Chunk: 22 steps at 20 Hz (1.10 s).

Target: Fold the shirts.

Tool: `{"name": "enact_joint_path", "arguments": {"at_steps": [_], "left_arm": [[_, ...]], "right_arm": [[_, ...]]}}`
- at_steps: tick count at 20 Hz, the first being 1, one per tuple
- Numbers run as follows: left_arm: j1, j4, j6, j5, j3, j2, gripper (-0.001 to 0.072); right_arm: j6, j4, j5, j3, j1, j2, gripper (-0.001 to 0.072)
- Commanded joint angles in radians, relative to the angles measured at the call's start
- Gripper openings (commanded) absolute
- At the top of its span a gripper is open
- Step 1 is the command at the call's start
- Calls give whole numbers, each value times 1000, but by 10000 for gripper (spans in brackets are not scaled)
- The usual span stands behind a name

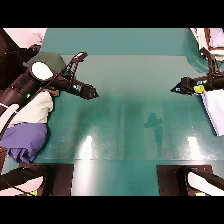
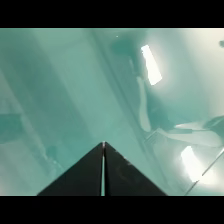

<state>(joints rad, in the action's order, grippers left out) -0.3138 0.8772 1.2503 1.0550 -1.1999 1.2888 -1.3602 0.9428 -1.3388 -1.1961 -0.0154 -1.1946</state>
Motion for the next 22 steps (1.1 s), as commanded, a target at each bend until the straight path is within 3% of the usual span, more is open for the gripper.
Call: {"name": "enact_joint_path", "arguments": {"at_steps": [1,2,3,4,7,9,15,22], "left_arm": [[0,-46,10,-17,-2,-1,30],[11,-26,6,-19,-22,-1,170],[31,30,8,-25,-56,-1,499],[58,116,29,-46,-104,-1,608],[161,450,169,-129,-243,5,612],[244,600,209,-181,-297,40,612],[437,608,208,-297,-378,363,612],[467,595,182,-332,-613,665,613]], "right_arm": [[0,0,0,-1,0,1,15],[0,0,0,-1,0,1,15],[0,-1,1,-1,0,1,15],[0,-2,2,-1,0,1,15],[-1,-9,-3,-1,-1,1,15],[-1,-9,-5,-1,-1,1,15],[-5,-10,-4,-1,-1,1,15],[-33,-9,-3,0,-24,1,15]]}}
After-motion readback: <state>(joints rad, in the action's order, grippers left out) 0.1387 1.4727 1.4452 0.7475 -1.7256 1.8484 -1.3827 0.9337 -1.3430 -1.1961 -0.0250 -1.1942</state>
